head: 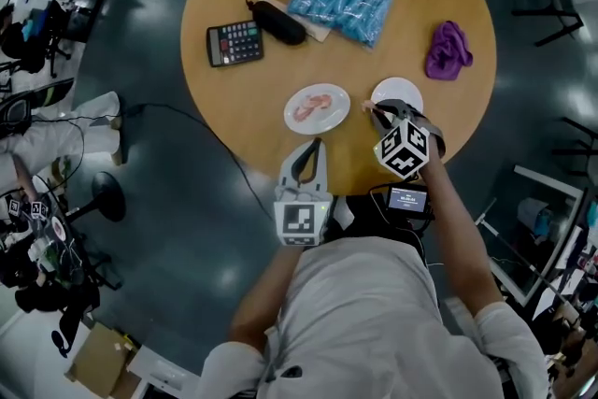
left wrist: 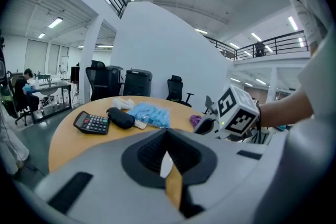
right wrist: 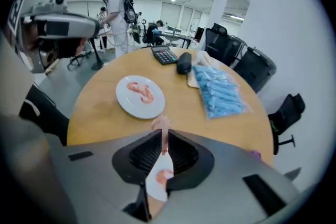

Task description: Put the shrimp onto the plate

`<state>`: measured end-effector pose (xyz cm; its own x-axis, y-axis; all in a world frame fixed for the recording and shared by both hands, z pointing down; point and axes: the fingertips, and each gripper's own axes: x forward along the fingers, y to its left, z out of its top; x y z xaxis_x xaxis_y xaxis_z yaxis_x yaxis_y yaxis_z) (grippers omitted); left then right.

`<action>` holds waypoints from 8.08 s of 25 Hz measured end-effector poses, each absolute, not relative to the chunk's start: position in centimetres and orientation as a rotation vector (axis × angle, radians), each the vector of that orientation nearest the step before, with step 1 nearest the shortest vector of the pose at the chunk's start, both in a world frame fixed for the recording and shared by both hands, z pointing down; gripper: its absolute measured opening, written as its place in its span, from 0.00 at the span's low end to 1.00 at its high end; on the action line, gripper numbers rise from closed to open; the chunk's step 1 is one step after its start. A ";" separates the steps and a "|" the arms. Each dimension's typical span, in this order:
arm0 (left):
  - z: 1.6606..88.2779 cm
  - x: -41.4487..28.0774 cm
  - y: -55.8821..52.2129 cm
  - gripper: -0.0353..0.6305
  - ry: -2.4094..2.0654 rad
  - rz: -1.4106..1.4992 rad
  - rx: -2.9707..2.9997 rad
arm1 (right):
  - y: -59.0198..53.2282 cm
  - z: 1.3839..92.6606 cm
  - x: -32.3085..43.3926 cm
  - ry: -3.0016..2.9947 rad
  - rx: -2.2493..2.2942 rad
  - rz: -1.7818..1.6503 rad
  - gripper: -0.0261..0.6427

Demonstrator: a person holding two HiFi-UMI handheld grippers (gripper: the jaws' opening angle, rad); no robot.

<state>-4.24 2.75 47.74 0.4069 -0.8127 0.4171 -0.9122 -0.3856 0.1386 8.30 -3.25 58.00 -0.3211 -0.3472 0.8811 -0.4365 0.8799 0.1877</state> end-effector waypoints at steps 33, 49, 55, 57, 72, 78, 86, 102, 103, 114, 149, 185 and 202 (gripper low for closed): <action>48.1 -0.2 3.3 0.06 -1.435 0.436 2.333 | -4.1 62.8 18.2 -1.795 0.714 0.114 0.16; 48.0 -4.2 2.9 0.06 -1.525 0.396 2.288 | -2.8 60.4 1.4 -2.066 0.527 0.068 0.06; 48.9 -5.7 3.2 0.06 -1.525 0.399 2.270 | -4.8 62.3 -1.1 -2.016 0.423 0.009 0.06; 49.1 -6.0 3.3 0.06 -1.527 0.392 2.264 | -5.1 62.6 -1.8 -2.016 0.384 -0.011 0.06; 49.6 -6.5 3.2 0.06 -1.525 0.360 2.212 | -5.7 65.5 -3.8 -1.877 0.083 -0.016 0.18; 49.7 -6.9 3.2 0.06 -1.530 0.360 2.200 | -6.1 65.4 -4.6 -1.805 -0.037 -0.121 0.18; 49.9 -7.0 2.8 0.06 -1.540 0.352 2.186 | -5.3 66.0 -4.4 -1.708 -0.122 -0.284 0.15; 49.5 -5.6 2.4 0.06 -1.499 0.378 2.227 | -3.1 60.6 0.6 -1.960 0.170 -0.036 0.13; 49.3 -5.3 2.3 0.06 -1.495 0.382 2.236 | -3.2 60.1 2.4 -1.953 0.201 -0.039 0.13; 49.5 -2.4 2.5 0.06 -1.432 0.410 2.271 | -8.2 63.0 19.6 -1.659 0.252 -0.152 0.14; 48.3 -3.2 3.7 0.06 -1.506 0.371 2.232 | -2.2 59.6 5.0 -2.087 0.460 0.186 0.06; 49.5 -7.7 3.8 0.06 -1.528 0.342 2.198 | -3.4 65.8 -4.8 -1.845 -0.063 -0.179 0.08; 49.3 -4.5 3.9 0.06 -1.451 0.390 2.254 | -2.6 60.0 7.1 -1.926 0.380 0.068 0.07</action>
<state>-4.54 3.86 49.33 0.4133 -0.7897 0.4534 -0.9106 -0.3606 0.2020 7.08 -2.60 59.96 -0.3320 -0.2308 0.9146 -0.2947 0.9465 0.1319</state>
